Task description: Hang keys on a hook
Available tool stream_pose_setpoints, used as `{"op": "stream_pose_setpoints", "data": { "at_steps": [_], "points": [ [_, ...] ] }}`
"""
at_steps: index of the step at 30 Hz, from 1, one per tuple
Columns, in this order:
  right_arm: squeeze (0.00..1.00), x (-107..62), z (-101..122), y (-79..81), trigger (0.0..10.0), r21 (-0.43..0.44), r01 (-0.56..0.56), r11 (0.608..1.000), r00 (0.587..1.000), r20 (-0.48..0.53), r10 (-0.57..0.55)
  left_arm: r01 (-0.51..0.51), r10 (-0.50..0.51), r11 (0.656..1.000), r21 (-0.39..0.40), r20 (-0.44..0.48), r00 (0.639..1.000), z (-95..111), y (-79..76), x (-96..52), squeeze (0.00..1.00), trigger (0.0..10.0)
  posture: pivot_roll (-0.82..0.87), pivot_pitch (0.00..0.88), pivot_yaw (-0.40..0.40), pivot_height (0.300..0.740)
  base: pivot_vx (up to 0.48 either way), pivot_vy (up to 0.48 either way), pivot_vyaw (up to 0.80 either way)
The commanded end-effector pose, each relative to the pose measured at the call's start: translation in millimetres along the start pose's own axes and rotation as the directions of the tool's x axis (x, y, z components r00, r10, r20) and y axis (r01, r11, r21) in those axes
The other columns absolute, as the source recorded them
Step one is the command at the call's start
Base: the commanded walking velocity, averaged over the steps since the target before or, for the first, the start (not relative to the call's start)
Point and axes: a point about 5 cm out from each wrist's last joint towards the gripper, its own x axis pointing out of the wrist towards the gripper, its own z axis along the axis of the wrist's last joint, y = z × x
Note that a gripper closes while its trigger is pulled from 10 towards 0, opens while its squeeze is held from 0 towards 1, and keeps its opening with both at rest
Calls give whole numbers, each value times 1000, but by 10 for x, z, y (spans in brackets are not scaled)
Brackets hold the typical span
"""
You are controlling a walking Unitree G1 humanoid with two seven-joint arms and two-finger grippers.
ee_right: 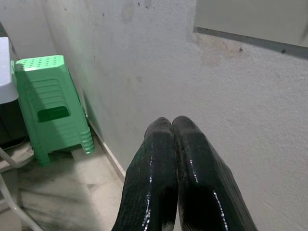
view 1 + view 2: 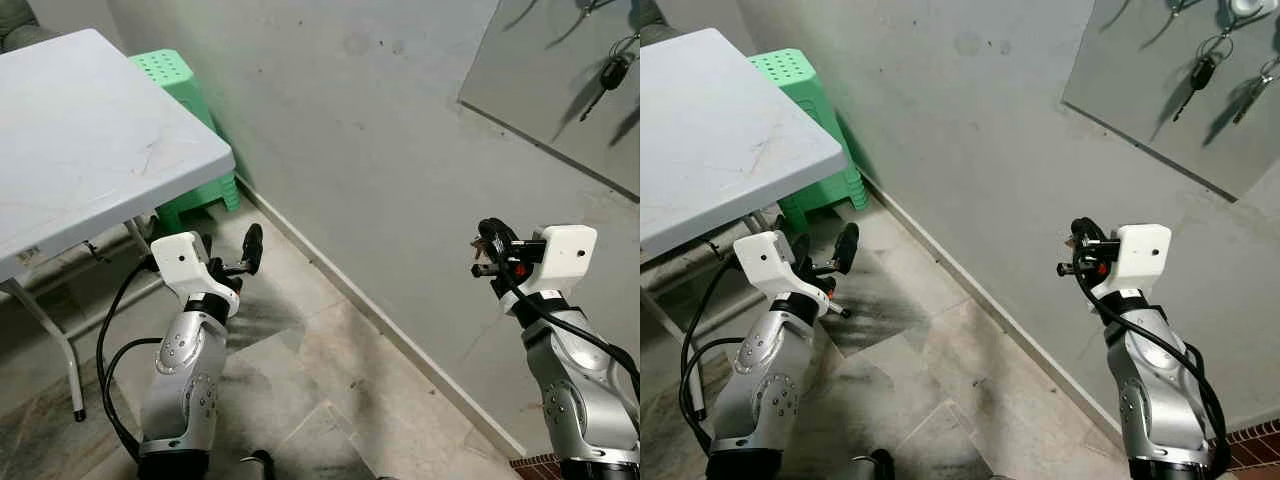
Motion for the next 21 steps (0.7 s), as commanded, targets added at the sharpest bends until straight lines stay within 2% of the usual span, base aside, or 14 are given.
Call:
{"op": "stream_pose_setpoints", "data": {
  "at_steps": [1, 21],
  "points": [
    [0, 2, 40, -5, 10000, -4, 2, 1000, 1000, 11, -2, -2, 2, 1000, -2, -7, 1000, -12, -3, -9, 0, 10000, -43, 133, -71, 740, 0, 0, 0],
    [0, -1, 11, -25, 10000, -5, 16, 1000, 1000, -9, -16, -6, 6, 1000, 3, -18, 1000, -24, 5, -18, 0, 10000, -42, 138, -69, 740, 0, 0, 0]
  ]
}}
